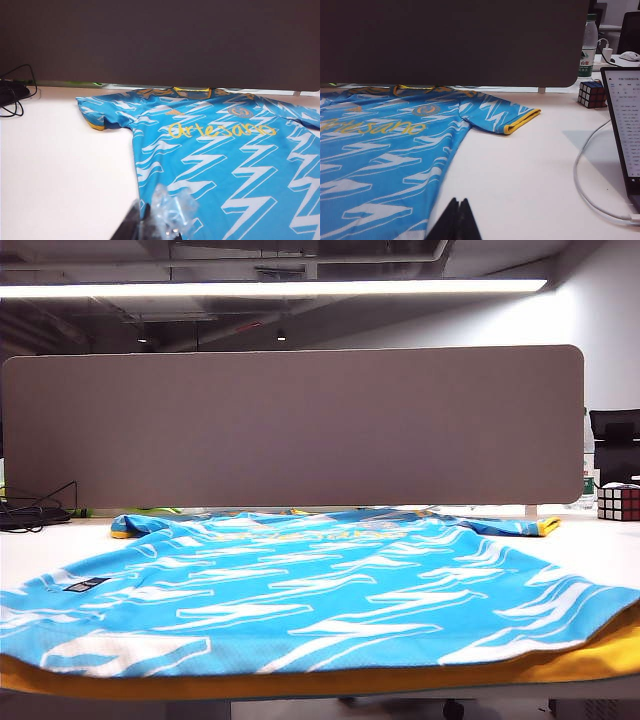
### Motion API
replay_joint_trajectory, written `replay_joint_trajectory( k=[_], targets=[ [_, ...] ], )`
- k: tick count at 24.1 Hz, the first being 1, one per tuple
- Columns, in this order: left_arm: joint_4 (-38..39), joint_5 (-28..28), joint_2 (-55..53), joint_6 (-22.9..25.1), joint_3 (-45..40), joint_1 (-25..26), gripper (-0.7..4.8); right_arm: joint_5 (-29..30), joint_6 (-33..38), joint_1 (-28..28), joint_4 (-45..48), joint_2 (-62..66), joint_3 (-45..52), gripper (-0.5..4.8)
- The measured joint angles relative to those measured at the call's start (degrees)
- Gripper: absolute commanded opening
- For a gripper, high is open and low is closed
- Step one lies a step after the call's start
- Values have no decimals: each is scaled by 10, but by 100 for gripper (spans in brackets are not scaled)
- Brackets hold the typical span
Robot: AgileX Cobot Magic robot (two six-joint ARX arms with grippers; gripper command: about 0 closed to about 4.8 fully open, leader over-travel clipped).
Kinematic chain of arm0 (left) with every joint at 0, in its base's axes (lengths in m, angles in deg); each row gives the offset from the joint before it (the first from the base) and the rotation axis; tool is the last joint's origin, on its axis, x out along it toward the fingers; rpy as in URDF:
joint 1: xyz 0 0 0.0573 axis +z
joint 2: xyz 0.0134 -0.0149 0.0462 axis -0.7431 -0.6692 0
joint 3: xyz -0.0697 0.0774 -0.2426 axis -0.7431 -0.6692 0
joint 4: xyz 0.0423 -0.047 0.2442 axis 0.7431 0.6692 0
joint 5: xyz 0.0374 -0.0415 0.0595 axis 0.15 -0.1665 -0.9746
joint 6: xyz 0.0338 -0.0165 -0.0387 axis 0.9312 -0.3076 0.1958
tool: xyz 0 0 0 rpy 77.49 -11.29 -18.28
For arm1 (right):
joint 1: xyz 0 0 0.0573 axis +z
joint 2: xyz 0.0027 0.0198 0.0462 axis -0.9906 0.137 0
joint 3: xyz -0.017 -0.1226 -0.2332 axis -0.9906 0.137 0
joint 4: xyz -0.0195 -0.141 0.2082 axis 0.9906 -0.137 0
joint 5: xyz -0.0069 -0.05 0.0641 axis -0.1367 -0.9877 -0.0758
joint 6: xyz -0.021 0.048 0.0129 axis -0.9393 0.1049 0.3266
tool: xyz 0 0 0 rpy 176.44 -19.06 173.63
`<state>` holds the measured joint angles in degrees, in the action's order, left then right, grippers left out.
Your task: Fold the bottom side of the soccer jersey horizontally towards the center, about one-third of the way, then fold the sleeve back towards the center, creating a straight line along the edge of the the soccer jersey, and finally fold the bottom of the soccer jersey up towards the top, creating a neat rectangle.
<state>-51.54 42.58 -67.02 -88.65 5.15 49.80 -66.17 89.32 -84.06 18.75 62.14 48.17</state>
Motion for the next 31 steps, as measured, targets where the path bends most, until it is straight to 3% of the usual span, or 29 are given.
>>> replay_joint_trajectory(
  k=[13,16,17,21,27,31],
  targets=[
    [0,0,0,-3,0,0,-6,1,1,0,0,0,0,-1],
    [0,-42,0,-104,0,0,-6,31,83,0,10,0,0,-2],
    [0,-78,0,-178,0,0,-6,49,137,0,18,0,0,-3],
    [3,-73,-19,-234,2,0,-5,60,206,0,-3,1,-4,-3],
    [45,-25,-157,-242,40,0,-6,56,243,0,-115,85,-77,-4],
    [37,1,-247,-207,77,0,-6,61,240,0,-152,165,-128,-4]
  ],
)
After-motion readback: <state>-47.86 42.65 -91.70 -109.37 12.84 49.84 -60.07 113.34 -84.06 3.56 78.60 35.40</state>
